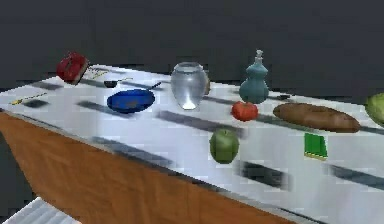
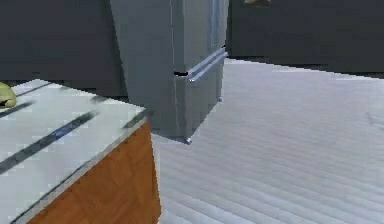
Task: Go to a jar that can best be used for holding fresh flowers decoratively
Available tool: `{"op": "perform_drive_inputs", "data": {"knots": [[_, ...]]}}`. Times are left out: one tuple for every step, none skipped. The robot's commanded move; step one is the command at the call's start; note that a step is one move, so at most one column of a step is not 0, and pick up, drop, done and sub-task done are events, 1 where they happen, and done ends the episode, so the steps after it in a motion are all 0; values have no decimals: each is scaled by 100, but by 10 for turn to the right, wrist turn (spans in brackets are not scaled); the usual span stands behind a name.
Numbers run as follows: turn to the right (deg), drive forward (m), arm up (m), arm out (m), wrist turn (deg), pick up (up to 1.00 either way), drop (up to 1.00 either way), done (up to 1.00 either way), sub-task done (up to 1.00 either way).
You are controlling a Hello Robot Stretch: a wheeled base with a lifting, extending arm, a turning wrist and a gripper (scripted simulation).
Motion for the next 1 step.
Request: {"op": "perform_drive_inputs", "data": {"knots": [[0,0,0,0,0,0,0,100,0]]}}
